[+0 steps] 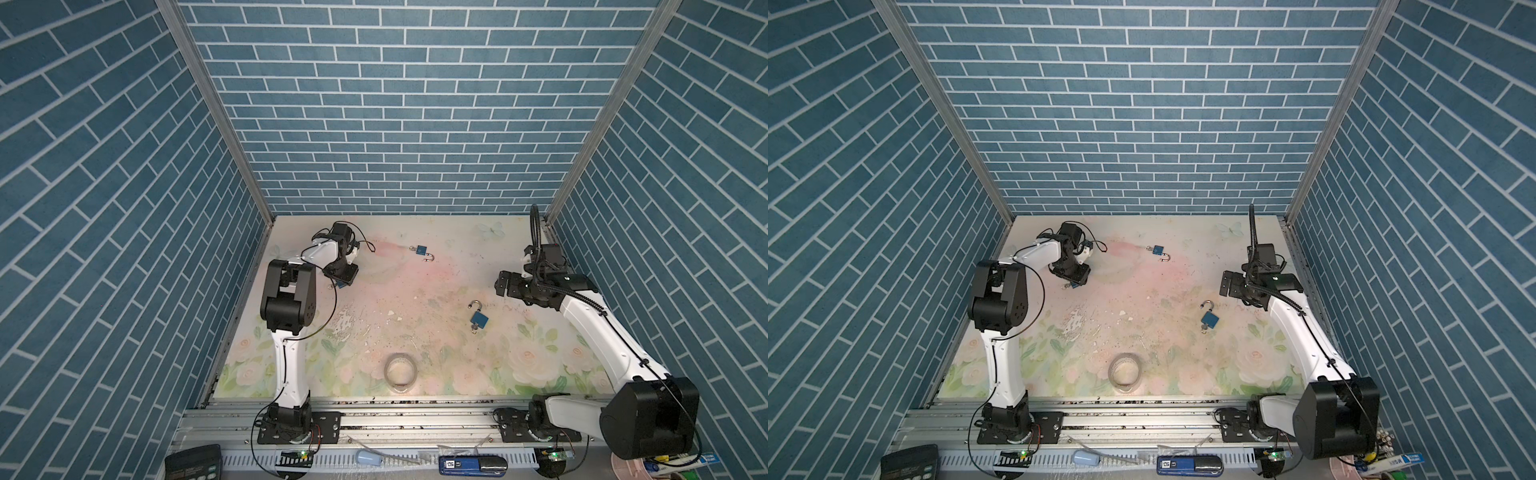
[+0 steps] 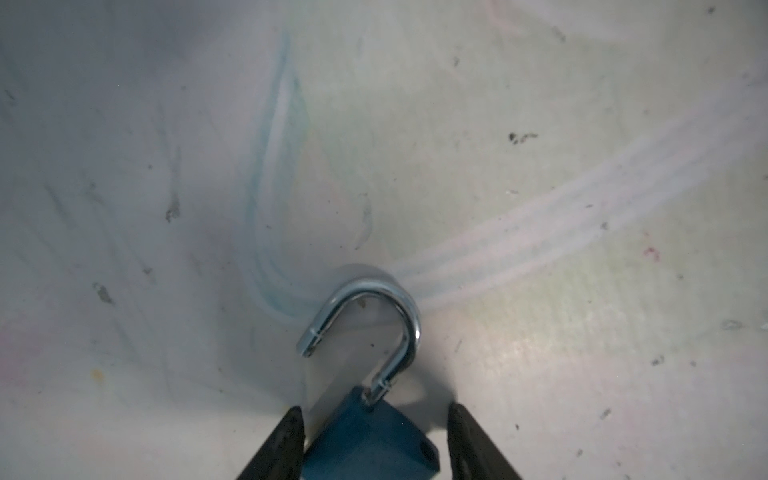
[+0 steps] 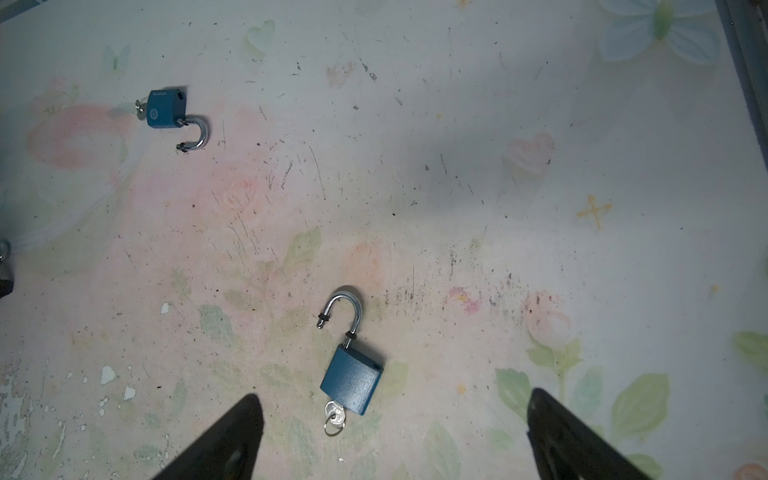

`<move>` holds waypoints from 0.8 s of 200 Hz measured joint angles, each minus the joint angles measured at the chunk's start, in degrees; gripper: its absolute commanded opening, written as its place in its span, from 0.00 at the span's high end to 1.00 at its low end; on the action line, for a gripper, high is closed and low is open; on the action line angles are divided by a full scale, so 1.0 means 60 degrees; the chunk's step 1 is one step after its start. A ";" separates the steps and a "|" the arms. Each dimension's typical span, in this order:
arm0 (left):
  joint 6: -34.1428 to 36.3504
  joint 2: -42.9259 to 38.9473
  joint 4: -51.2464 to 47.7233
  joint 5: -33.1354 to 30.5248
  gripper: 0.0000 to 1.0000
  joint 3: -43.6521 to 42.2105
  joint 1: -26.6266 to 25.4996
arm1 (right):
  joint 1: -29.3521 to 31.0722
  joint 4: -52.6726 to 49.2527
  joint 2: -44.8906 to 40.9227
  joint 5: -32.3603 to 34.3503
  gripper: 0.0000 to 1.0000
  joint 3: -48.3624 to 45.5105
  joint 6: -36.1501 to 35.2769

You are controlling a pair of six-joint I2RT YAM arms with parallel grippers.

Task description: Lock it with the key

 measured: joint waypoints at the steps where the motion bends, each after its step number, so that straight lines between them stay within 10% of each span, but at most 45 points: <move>1: -0.0004 -0.0004 -0.0007 -0.0004 0.44 -0.0007 0.0000 | 0.0000 0.0004 0.0000 0.0000 0.01 0.0000 0.0000; 160: -0.0958 0.0412 -0.1457 -0.0765 0.41 0.0841 -0.0171 | 0.0000 0.0120 0.0022 -0.0153 0.01 0.0000 0.0007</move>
